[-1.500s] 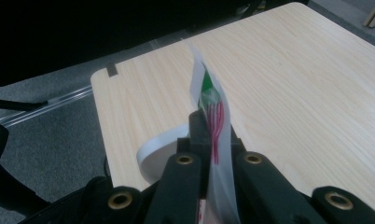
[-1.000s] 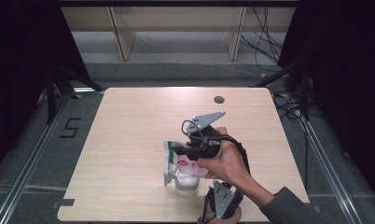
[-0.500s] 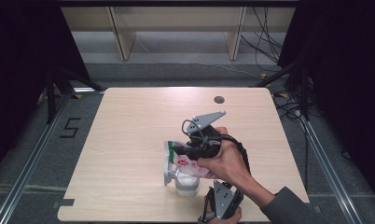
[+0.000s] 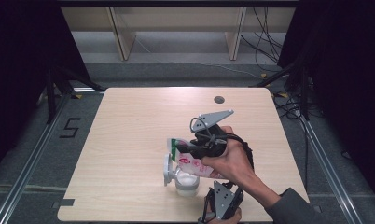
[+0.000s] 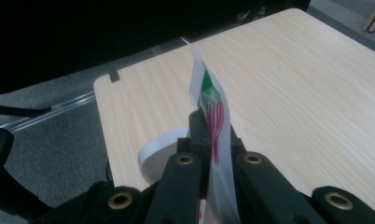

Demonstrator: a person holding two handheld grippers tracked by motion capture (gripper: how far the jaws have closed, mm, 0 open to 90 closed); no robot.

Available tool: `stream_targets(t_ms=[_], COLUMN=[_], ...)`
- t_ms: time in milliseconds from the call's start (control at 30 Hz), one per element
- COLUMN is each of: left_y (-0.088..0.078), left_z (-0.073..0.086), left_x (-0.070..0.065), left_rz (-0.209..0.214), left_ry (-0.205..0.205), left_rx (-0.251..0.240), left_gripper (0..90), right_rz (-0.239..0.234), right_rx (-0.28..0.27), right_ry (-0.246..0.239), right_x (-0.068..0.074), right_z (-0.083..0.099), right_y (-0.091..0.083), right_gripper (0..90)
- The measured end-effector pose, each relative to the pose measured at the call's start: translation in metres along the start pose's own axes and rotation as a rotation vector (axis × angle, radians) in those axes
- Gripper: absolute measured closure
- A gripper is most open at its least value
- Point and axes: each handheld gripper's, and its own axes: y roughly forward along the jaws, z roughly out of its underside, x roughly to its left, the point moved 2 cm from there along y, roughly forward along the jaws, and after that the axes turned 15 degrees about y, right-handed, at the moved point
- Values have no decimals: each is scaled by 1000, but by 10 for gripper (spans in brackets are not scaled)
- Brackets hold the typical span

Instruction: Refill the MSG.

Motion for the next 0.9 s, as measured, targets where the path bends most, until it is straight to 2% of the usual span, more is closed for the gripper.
stream_targets(t_ms=[33,67,100,133,167,200,233,267,300,333,400,433,467,500,567,600,633,667,767,800,833,867,900], left_y=[1,2,1,1,2,0,0,1,1,0,-1,-2,-2,-3,-3,-4,-3,-5,-6,-6,-6,-6,-6], left_z=[1,0,2,3,4,5,5,6,6,7,8,9,9,10,11,12,12,12,15,16,16,16,16], left_x=[0,-2,0,0,0,3,2,2,2,5,5,7,9,10,9,9,9,10,10,11,12,12,13], left_rz=[-14,-3,10,12,-5,4,31,40,27,31,30,4,3,15,-3,7,-7,5,-2,-8,-11,-11,-1], left_ry=[0,-27,-14,-12,-15,-1,-6,-18,-14,12,23,50,72,70,41,35,38,43,50,48,53,53,45], left_rx=[-3,-23,-6,-7,-13,6,6,-6,-2,23,31,37,40,49,46,54,49,58,62,65,71,71,65], left_gripper=[819,819,819,819,819,819,820,819,819,819,818,818,817,816,815,814,812,811,808,807,806,804,801], right_rz=[-10,-11,-8,-13,-6,-12,-12,-20,-19,-25,-30,-35,-39,-43,-44,-49,-47,-51,-69,-64,-78,-78,-84], right_rx=[-9,-14,-22,-25,-29,-38,-52,-57,-66,-74,-84,-86,-108,-103,-128,-141,-161,-179,-199,-218,-210,-210,-237], right_ry=[9,14,1,18,27,27,26,27,13,25,28,39,6,31,25,26,20,16,35,26,51,51,60], right_x=[-1,-1,-3,-2,-2,-2,-3,-3,-5,-5,-7,-7,-9,-8,-13,-14,-16,-19,-23,-25,-25,-25,-28], right_z=[0,0,0,1,1,1,2,2,2,3,4,4,4,6,7,8,8,9,14,15,17,17,21], right_y=[-2,-4,-6,-8,-12,-15,-17,-20,-23,-24,-29,-32,-33,-37,-43,-45,-48,-51,-60,-63,-66,-66,-70], right_gripper=[900,900,900,900,900,900,900,900,900,900,900,900,900,900,900,900,900,900,900,900,900,900,900])
